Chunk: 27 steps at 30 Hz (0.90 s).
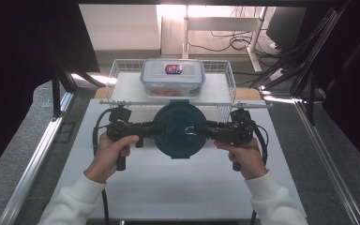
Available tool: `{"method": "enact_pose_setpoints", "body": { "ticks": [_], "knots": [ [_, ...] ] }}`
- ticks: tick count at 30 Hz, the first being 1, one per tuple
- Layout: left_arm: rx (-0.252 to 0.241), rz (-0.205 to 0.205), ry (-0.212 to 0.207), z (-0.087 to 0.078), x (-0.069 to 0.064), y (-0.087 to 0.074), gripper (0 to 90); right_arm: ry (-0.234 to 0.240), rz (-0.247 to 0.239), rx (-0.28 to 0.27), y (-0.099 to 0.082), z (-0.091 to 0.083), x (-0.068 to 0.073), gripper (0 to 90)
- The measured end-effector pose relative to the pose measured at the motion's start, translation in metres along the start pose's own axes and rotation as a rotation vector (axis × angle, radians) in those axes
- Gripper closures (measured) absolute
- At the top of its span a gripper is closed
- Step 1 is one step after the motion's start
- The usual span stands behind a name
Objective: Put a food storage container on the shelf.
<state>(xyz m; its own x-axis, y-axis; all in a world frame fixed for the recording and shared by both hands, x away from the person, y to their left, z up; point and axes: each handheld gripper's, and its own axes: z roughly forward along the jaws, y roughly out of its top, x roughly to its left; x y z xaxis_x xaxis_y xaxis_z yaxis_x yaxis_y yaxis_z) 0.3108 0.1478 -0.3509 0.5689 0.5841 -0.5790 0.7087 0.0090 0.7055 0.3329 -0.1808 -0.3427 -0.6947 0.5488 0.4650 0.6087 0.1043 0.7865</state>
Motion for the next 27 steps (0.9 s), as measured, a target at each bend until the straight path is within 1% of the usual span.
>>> {"method": "enact_pose_setpoints", "body": {
  "ticks": [4,11,14,19,24,27],
  "knots": [
    [-0.003,0.010,0.004,-0.003,-0.001,0.008,41.1,0.004,0.000,-0.002,0.009,0.001,0.001,41.9],
    [-0.011,0.012,0.000,-0.004,-0.002,0.021,41.2,0.002,-0.011,-0.004,0.022,0.000,0.001,42.0],
    [-0.014,0.017,-0.003,-0.005,-0.004,0.028,41.2,0.000,-0.015,-0.004,0.030,-0.002,0.001,42.0],
    [-0.018,0.027,0.000,-0.010,-0.007,0.048,41.3,-0.001,-0.023,-0.003,0.049,-0.004,0.003,42.1],
    [-0.016,0.035,0.003,-0.016,-0.009,0.072,41.4,0.005,-0.028,-0.010,0.074,-0.004,0.005,42.1],
    [-0.025,0.019,-0.001,-0.019,-0.007,0.086,41.4,0.004,-0.026,-0.018,0.087,-0.001,0.006,42.1]
  ]
}}
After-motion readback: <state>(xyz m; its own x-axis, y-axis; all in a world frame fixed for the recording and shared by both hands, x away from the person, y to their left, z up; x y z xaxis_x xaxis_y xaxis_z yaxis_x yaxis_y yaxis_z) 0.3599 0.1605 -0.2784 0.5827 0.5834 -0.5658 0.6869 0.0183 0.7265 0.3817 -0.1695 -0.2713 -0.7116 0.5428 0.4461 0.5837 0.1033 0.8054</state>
